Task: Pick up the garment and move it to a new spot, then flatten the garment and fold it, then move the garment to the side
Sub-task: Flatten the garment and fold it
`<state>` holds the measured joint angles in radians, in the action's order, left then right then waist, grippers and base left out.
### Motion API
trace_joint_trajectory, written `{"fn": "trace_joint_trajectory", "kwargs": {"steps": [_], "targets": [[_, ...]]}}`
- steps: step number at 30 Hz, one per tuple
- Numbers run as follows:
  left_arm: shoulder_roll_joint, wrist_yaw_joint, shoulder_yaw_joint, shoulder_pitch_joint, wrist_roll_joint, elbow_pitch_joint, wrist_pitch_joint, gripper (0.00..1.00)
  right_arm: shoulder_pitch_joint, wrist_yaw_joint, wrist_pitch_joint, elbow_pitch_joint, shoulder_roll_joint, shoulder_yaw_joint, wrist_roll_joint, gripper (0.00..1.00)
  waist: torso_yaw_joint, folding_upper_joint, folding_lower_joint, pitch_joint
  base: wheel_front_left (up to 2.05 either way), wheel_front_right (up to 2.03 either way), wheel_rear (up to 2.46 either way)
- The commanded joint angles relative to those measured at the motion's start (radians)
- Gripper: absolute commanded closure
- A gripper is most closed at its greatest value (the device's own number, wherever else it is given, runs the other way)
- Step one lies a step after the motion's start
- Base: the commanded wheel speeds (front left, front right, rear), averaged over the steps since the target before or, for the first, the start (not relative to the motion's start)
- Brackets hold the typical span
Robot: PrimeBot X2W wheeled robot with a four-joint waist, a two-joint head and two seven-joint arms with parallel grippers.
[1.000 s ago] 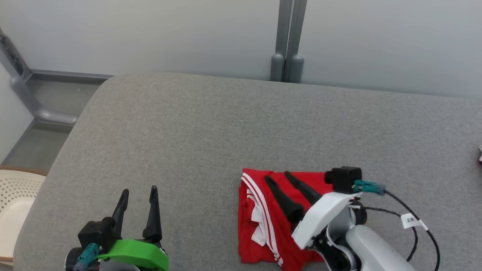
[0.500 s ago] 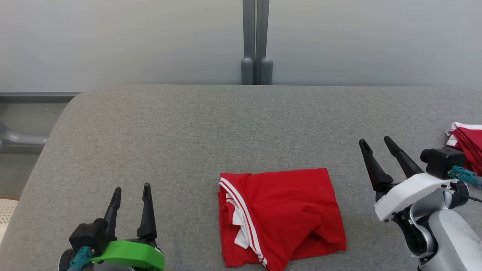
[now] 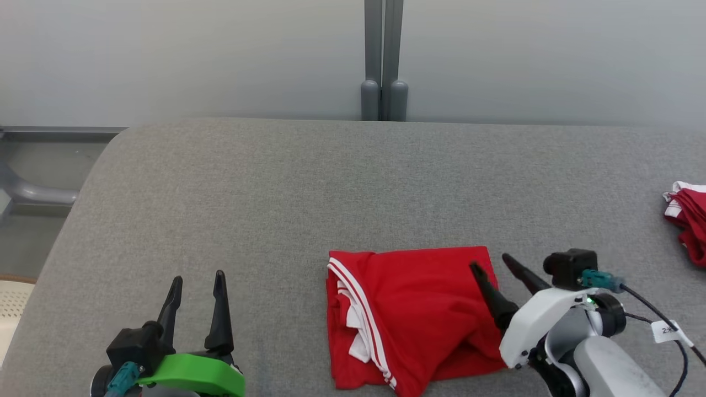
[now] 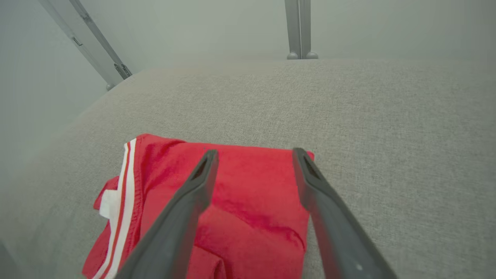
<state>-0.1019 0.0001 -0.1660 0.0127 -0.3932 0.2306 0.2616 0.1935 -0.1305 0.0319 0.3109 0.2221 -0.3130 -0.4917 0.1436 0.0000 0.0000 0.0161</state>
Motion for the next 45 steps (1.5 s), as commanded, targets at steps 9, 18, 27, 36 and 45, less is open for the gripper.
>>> {"fn": "trace_joint_trajectory", "kwargs": {"steps": [9, 18, 27, 36, 45], "targets": [[0.006, -0.007, 0.001, 0.019, 0.005, 0.014, 0.003, 0.00, -0.014, 0.000, 0.069, 0.144, -0.055, -0.136, -0.056, 1.00, 0.063, 0.0000, 0.0000, -0.012, 0.00, 0.00, 0.00], [0.010, -0.009, 0.004, 0.028, 0.006, 0.022, 0.003, 0.00, 0.001, 0.000, 0.053, 0.222, -0.098, -0.304, -0.143, 1.00, 0.093, 0.0000, 0.0000, -0.017, 0.00, 0.00, 0.00], [0.013, -0.006, 0.019, 0.014, 0.014, 0.002, 0.003, 0.00, 0.066, 0.000, -0.067, 0.216, -0.057, -0.372, -0.206, 0.59, 0.069, 0.0000, 0.0000, -0.013, 0.00, 0.00, 0.00], [0.017, -0.006, 0.036, 0.006, 0.027, -0.030, 0.003, 0.00, 0.119, 0.000, -0.202, 0.167, 0.027, -0.263, -0.166, 0.00, 0.017, 0.0000, 0.0000, -0.018, 0.00, 0.00, 0.00], [0.027, -0.016, 0.071, -0.016, 0.050, -0.081, 0.003, 0.00, 0.097, 0.000, -0.282, 0.018, 0.089, -0.065, -0.051, 0.00, -0.060, 0.0000, 0.0000, 0.004, 0.00, 0.00, 0.00]]}}
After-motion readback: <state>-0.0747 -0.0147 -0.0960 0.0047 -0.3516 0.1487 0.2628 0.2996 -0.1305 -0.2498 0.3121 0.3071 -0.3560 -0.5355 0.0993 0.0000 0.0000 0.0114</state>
